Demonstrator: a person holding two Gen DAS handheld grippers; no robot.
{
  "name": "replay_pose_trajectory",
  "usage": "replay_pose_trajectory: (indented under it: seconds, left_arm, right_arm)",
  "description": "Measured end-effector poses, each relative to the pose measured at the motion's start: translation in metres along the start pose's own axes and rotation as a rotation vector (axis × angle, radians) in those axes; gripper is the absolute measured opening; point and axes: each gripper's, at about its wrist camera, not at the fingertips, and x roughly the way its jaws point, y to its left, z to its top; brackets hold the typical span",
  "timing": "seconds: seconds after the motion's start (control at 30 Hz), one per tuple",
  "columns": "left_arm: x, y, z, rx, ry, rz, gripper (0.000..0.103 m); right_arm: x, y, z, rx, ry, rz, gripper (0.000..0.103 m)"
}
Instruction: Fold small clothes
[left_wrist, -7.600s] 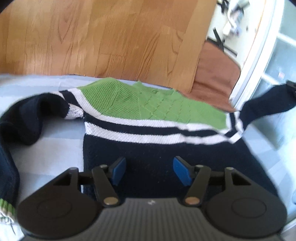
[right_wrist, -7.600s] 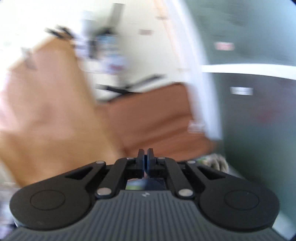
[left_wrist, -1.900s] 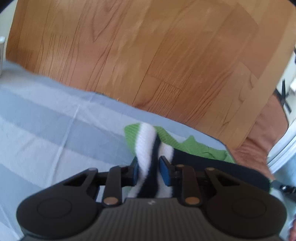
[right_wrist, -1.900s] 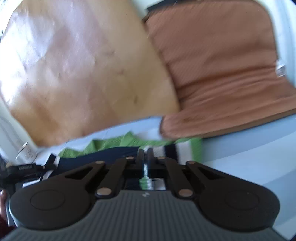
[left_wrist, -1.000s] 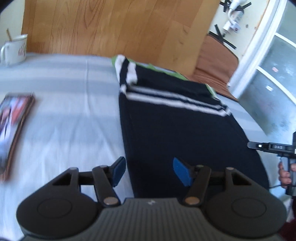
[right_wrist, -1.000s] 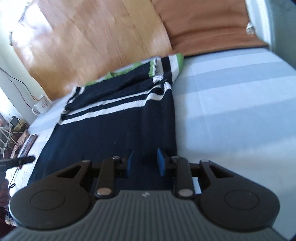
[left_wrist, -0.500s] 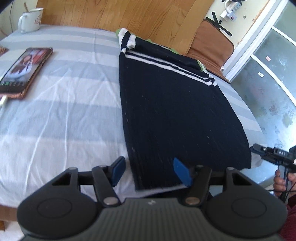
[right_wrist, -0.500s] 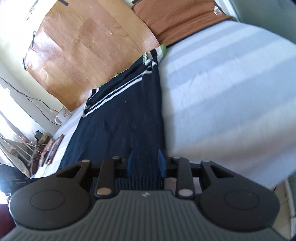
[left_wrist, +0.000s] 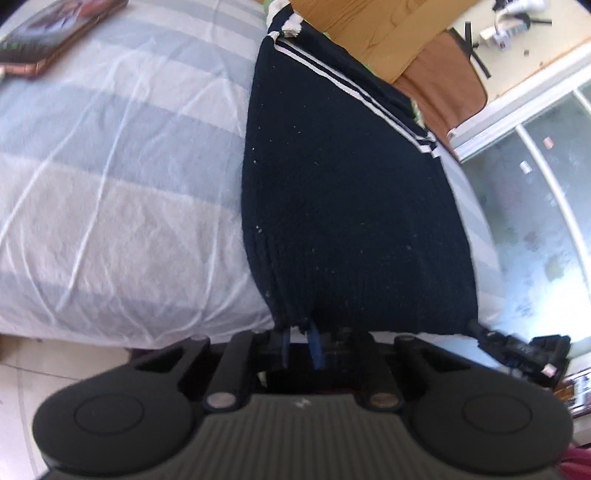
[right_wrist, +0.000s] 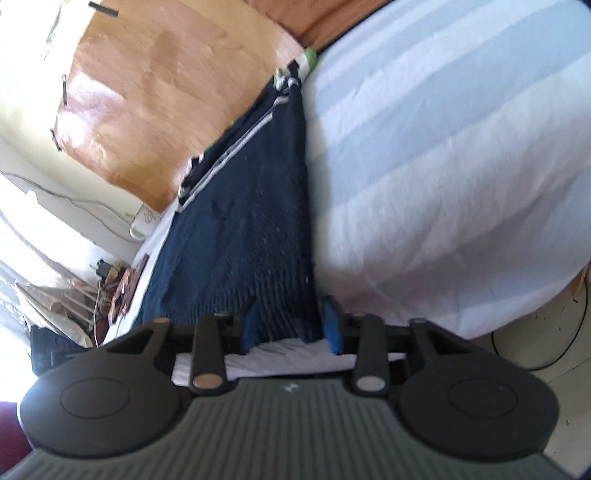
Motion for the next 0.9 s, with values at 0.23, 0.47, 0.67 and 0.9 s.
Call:
replay_pose_trajectory:
  seconds: [0.23,0.47,0.67,0.9]
  left_arm:
    - [-0.034,0.000,0.020,-0.020,-0.111,-0.133,0.009]
    - [-0.034,0.000,0.099,-0.061,-0.262,-0.175,0.007]
    - [0.018,-0.012,0.206,-0.051,-0.332,-0.080,0.012]
    - [0.034,0.013,0.217,-0.085,-0.356,0.028,0.050]
  right_arm:
    - [-0.020,0.033,0.027,-0.138,-0.073,0.101,0.010]
    - [0.002,0.050,0.107,-0.123,-0.159,0.083,0.010]
    - [0.068,0.040,0.190,-0.083,-0.171,0.015,0.010]
    - [0.100,0.026,0.201,-0.161,-0.182,-0.168,0.047]
